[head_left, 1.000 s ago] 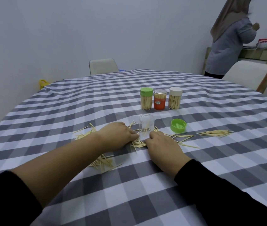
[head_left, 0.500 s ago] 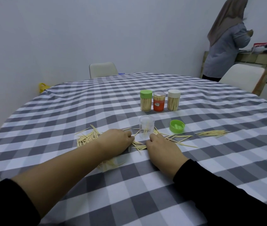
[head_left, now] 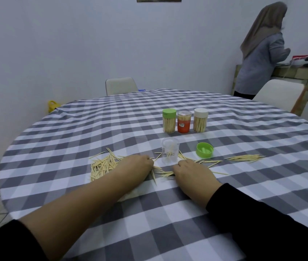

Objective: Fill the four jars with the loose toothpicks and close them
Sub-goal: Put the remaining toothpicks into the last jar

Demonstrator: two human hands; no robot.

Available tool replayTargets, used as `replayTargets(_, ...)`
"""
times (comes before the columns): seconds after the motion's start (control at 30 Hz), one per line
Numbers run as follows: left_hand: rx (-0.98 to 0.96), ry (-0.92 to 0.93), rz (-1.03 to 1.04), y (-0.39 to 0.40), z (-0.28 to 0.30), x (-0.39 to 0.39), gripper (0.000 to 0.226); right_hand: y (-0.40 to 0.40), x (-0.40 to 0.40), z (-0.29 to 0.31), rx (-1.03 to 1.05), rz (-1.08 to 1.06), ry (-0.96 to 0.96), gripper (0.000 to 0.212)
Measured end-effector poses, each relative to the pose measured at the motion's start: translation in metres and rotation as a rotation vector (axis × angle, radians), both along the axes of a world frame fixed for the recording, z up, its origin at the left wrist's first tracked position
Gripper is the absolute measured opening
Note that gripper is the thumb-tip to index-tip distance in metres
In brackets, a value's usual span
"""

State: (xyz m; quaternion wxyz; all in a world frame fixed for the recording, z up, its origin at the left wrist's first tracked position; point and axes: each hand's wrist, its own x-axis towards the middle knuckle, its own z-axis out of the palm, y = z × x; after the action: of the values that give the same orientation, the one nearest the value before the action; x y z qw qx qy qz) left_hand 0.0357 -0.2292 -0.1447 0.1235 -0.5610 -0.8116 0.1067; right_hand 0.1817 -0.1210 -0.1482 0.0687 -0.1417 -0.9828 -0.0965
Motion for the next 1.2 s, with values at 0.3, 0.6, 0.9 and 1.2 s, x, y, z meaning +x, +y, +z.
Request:
replayTargets(0.3, 0.283, -0.201, 0.06, 0.007, 0.006, -0.012, 0.025, 0.042, -0.006, 0.031, -0.498, -0.156, 0.234, 0.019)
replayTargets(0.6, 0.806, -0.716, 0.206, 0.023, 0.052, -0.022, 0.017, 0.055, -0.046, 0.065, -1.187, -0.045, 0.958, 0.023)
replayTargets(0.9, 1.298, -1.402, 0.164, 0.056, 0.049, -0.008, 0.009, 0.048, -0.066, 0.028, -1.212, -0.076, 0.888, 0.019)
replayTargets(1.2, 1.261, -1.464, 0.221, 0.059, 0.032, -0.001, 0.008, 0.043, -0.062, 0.018, -1.295, -0.13, 0.823, 0.015)
